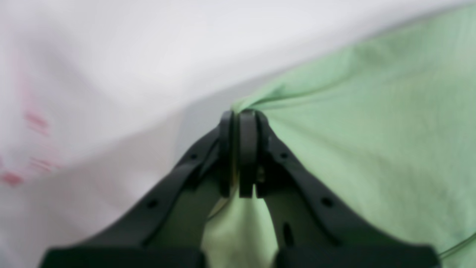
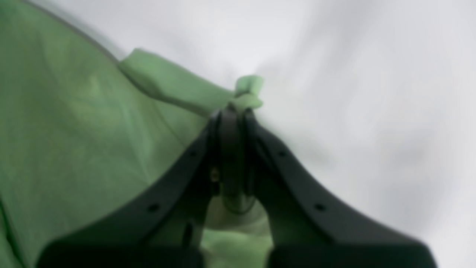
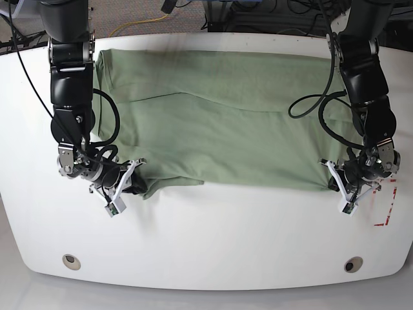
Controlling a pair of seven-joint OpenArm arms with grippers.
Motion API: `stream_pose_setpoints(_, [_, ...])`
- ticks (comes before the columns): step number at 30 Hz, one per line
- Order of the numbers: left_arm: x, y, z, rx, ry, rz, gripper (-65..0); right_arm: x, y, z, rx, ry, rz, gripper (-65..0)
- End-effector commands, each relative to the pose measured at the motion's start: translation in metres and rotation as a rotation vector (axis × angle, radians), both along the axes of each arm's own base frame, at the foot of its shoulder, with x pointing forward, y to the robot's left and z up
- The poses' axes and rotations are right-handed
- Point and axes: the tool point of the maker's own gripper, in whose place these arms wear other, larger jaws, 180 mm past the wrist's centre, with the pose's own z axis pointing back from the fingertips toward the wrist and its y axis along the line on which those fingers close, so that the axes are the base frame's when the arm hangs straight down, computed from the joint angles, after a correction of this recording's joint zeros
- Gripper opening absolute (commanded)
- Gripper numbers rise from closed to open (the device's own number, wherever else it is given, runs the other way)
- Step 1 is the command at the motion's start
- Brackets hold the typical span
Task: Fold the T-shirt properly
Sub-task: 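Lift the hem with both grippers and fold it over onto the collar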
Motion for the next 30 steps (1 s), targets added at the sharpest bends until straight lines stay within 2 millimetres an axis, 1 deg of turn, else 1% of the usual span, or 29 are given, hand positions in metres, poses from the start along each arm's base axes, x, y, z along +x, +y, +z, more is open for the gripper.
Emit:
stream_pose_setpoints(1, [0.014, -0.001, 0.029, 0.025, -0.084, -0.021, -65.0, 0.022, -0.006, 0.035, 0.012, -0.092, -0.009, -65.0])
stream_pose_setpoints(3, [0.016, -0.007, 0.035, 0.044, -0.098, -0.047, -65.0, 0.023, -0.012, 0.036, -0.004, -0.089, -0.011, -65.0])
stream_pose_setpoints(4, [0.015, -0.01, 0.035, 0.053, -0.101, -0.06, -65.0, 0.025, -0.015, 0.042, -0.02, -0.095, -0.009, -65.0])
stream_pose_setpoints(7, [0.009, -0.013, 0.041, 0.086, -0.123, -0.081, -65.0, 0.025, -0.013, 0.06, -0.056, -0.125, 0.013, -65.0])
stream_pose_setpoints(9, [0.006, -0.015, 0.044, 0.132, -0.13, -0.108, -65.0, 0.021, -0.016, 0.072, -0.078, -0.147, 0.011, -65.0])
stream_pose_setpoints(12, [0.0, -0.018, 0.044, 0.203, -0.129, -0.135, -65.0, 0.015, -0.022, 0.083, -0.112, -0.156, 0.002, -65.0])
stream_pose_setpoints(16, [-0.011, -0.012, 0.045, 0.295, -0.13, -0.138, -65.0, 0.003, -0.028, 0.091, -0.123, -0.158, -0.031, -65.0])
stream_pose_setpoints(19, [-0.019, -0.011, 0.046, 0.338, -0.136, -0.144, -65.0, -0.014, -0.035, 0.09, -0.146, -0.15, -0.047, -65.0])
stream_pose_setpoints(22, [-0.031, -0.013, 0.048, 0.364, -0.147, -0.157, -65.0, -0.031, -0.029, 0.09, -0.158, -0.162, -0.037, -65.0])
stream_pose_setpoints(25, [-0.041, -0.017, 0.049, 0.378, -0.157, -0.172, -65.0, -0.048, -0.029, 0.091, -0.174, -0.173, -0.042, -65.0])
stream_pose_setpoints(28, [-0.053, -0.024, 0.052, 0.392, -0.175, -0.19, -65.0, -0.062, -0.028, 0.094, -0.198, -0.18, -0.043, -65.0])
stream_pose_setpoints(30, [-0.062, -0.028, 0.055, 0.403, -0.186, -0.203, -65.0, -0.076, -0.026, 0.092, -0.202, -0.182, -0.044, -65.0])
